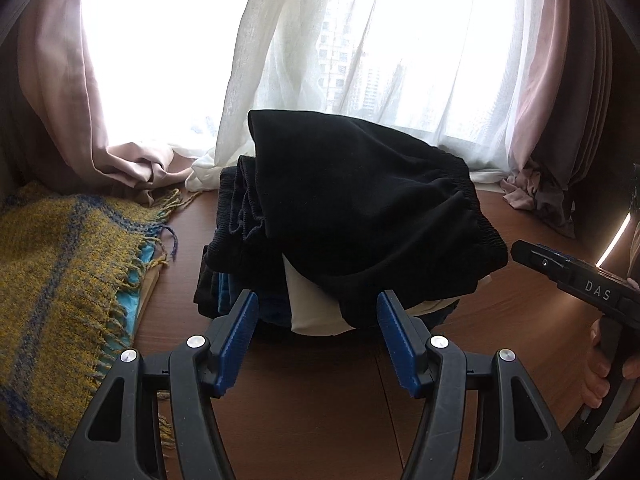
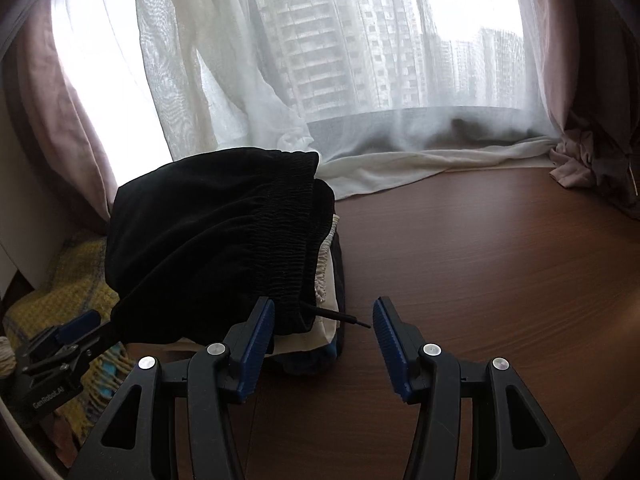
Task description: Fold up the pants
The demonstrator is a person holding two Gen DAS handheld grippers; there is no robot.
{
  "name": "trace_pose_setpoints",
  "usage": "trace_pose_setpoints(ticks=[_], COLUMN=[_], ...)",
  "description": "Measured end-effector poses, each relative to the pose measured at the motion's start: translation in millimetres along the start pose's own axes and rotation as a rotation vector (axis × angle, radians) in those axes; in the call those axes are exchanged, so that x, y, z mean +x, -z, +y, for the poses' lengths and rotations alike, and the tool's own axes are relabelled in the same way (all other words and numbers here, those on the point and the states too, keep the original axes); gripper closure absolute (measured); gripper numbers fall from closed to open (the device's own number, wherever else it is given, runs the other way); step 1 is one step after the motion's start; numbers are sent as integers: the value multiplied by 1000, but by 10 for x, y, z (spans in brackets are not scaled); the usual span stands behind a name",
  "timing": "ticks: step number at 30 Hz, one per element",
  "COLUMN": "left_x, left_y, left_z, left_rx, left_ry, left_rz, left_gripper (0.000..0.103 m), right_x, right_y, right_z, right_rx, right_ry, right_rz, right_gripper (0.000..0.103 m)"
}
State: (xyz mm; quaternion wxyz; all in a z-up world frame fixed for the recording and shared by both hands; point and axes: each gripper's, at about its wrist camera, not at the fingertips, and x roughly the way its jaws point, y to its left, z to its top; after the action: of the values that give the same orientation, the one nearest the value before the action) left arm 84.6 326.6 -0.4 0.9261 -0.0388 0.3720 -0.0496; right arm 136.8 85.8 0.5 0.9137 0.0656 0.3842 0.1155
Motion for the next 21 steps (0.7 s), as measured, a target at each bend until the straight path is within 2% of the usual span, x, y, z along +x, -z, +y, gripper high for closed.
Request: trace_pose_setpoints(ticks=[5,11,16,21], left_x=[-278,-669,-938,-1189], left_y=[-25,-12,92,258], left_z=[-273,-637,-925,-1144], left_rx=[42,47,69,55], left_ry=[21,-21,-83,-107], left_rz=[-58,-140,-180,-198], left_gripper=[32,20,17,14], right_x=[-396,-910,-1209,-1464], right_y=[91,168,231,379], right_z=[-27,-117,-201,-278], right_rx=[-19,-57,-81,-97], right_ry=[48,85,89,55], right_rz=[-93,-168,-197,-190], right_gripper=[33,21,20,20])
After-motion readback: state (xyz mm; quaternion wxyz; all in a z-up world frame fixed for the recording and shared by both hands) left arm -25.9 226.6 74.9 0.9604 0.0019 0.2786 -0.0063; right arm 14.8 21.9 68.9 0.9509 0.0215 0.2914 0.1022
